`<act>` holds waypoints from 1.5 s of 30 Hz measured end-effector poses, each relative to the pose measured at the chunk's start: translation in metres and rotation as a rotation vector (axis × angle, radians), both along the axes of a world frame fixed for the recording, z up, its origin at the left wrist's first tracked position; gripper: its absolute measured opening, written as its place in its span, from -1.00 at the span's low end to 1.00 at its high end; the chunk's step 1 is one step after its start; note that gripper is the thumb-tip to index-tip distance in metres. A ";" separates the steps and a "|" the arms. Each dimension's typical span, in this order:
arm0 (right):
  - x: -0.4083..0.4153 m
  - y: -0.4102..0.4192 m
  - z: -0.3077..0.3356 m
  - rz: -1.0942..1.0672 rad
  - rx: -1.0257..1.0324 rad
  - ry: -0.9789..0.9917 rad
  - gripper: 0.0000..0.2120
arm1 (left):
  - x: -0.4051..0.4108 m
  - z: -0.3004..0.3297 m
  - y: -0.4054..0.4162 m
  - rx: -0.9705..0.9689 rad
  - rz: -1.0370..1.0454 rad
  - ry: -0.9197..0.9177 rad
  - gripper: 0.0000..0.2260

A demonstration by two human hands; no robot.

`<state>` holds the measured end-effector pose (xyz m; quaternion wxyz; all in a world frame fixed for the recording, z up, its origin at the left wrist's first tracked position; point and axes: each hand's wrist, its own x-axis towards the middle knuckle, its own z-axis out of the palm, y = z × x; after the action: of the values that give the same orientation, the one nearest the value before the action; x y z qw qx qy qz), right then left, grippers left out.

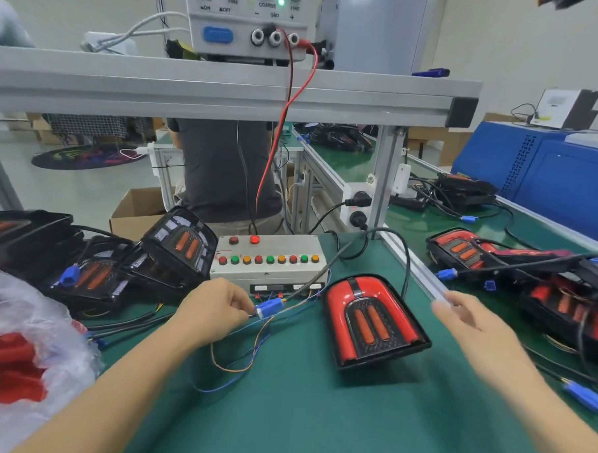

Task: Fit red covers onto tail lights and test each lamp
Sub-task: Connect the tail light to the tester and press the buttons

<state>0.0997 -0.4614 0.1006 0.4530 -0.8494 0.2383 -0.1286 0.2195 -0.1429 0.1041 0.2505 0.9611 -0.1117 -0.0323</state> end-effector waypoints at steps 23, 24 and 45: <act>-0.006 0.001 -0.032 0.057 1.165 -0.186 -0.78 | 0.022 -0.019 -0.043 0.119 -0.171 -0.309 -0.54; -0.005 0.002 -0.033 0.063 1.179 -0.193 -0.79 | 0.021 -0.023 -0.053 0.172 -0.206 -0.338 -0.50; 0.028 0.028 -0.038 0.212 1.242 -0.140 -0.62 | 0.009 -0.031 -0.051 0.047 -0.125 -0.468 -0.75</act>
<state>0.1275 -0.4338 0.0630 0.8861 -0.4369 0.1527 0.0240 0.2287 -0.1939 0.0729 0.1929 0.9392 -0.2251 0.1732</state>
